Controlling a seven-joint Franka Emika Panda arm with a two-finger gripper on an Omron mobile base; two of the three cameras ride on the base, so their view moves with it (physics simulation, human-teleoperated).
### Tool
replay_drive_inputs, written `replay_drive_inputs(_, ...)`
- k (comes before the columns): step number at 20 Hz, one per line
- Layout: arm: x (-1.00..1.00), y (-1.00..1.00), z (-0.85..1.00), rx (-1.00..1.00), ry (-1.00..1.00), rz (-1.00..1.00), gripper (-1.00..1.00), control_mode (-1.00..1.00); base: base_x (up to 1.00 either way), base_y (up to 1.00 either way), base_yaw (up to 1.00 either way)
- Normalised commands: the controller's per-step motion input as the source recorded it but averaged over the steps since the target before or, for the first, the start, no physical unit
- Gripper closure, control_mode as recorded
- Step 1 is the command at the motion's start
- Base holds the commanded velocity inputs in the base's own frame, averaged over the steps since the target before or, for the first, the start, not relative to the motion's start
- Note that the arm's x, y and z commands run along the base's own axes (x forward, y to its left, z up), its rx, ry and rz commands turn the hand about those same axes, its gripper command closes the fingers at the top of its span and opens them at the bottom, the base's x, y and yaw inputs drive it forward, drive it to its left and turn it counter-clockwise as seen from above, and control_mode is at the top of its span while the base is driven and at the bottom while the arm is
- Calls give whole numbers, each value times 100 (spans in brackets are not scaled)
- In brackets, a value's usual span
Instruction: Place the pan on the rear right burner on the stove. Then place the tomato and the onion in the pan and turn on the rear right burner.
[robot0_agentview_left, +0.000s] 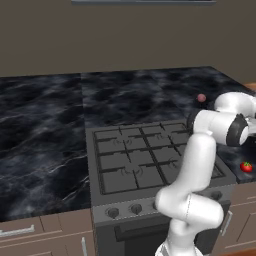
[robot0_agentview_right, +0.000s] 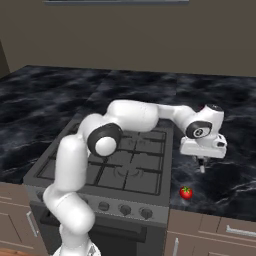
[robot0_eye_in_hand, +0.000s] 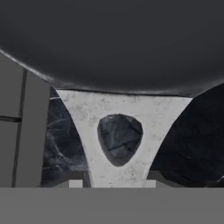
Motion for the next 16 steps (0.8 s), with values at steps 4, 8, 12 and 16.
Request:
replay_drive_inputs(4, 0, 62, 12, -6, 0, 11, 100, -100, 0, 0, 0)
replay_drive_inputs(8, 0, 62, 12, -3, 0, 15, 100, -100, 0, 0, 0)
replay_drive_inputs(12, 1, 62, 13, -1, 0, 15, 100, -100, 0, 0, 0)
replay_drive_inputs(16, 16, 44, 6, 0, 2, 15, 100, -100, 0, 0, 0)
